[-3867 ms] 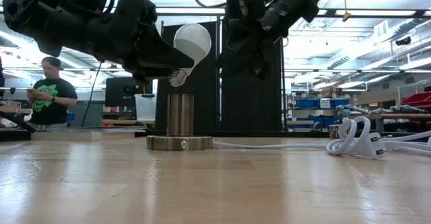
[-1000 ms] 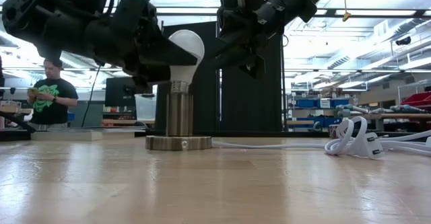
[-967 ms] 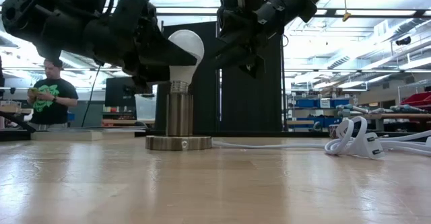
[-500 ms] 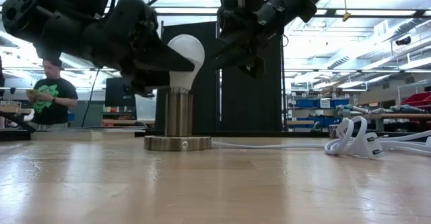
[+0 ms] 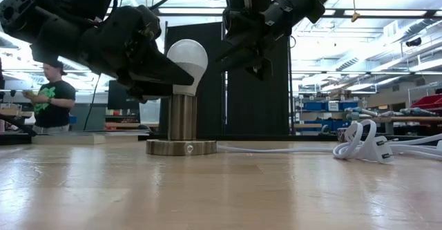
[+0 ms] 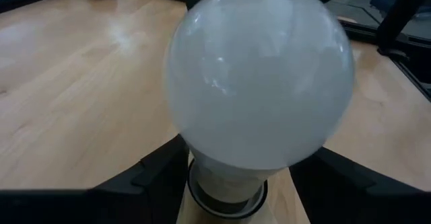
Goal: Screw lightbulb
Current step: Insert the lightbulb into the desk lamp
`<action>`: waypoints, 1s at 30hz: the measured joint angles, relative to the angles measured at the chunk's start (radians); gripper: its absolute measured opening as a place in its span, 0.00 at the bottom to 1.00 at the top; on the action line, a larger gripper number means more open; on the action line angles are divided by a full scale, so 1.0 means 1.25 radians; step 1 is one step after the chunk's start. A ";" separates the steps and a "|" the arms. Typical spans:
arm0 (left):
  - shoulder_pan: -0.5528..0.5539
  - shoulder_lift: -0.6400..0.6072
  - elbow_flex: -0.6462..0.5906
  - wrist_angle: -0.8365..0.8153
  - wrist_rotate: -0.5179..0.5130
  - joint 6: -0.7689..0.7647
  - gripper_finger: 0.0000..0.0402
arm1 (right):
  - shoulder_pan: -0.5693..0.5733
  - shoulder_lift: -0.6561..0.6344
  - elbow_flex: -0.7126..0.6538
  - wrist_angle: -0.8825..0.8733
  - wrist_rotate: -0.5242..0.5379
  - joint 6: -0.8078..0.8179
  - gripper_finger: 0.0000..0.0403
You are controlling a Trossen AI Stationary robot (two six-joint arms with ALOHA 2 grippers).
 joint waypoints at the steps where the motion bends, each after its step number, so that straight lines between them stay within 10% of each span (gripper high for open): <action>1: 0.000 0.000 0.000 -0.002 0.000 0.000 0.62 | 0.000 0.000 0.000 0.000 0.000 0.005 0.29; 30: 0.015 -0.002 0.002 -0.073 0.020 -0.006 0.62 | 0.001 0.000 0.000 -0.020 -0.015 0.003 0.29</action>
